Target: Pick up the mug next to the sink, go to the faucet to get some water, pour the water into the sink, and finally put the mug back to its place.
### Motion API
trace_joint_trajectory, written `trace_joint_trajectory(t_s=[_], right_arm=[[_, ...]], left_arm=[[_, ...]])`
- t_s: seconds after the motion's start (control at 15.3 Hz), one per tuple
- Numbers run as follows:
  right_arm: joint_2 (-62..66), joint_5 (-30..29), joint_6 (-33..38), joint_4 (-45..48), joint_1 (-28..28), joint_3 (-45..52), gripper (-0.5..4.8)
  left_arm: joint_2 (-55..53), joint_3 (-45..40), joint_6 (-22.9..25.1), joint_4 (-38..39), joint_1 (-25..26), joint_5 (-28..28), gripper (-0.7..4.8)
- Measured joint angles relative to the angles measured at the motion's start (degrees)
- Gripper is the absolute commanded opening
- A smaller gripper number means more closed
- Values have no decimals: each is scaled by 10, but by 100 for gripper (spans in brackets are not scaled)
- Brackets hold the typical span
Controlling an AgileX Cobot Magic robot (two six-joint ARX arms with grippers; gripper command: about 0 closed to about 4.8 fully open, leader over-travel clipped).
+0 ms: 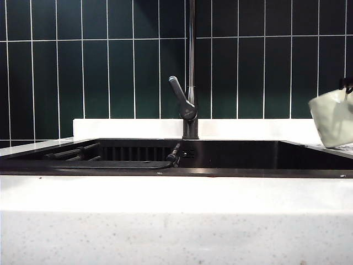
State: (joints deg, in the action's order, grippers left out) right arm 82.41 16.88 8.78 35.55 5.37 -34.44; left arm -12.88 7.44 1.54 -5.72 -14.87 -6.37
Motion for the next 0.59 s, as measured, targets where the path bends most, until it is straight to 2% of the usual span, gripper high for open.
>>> trace_joint_trajectory(t_s=[0.2,0.39,0.46,0.52,0.59], right_arm=[[-50,0,0,-49,0,-1,118],[-91,0,0,-157,0,-1,116],[-110,-1,0,-192,0,-1,110],[-130,-2,0,-221,0,-1,75],[-176,-2,0,-261,0,0,75]], left_arm=[[0,0,0,0,0,0,-3],[0,0,0,0,0,0,-3],[0,1,0,0,0,0,-3],[0,3,0,0,0,0,-3],[0,12,0,5,0,0,-3]])
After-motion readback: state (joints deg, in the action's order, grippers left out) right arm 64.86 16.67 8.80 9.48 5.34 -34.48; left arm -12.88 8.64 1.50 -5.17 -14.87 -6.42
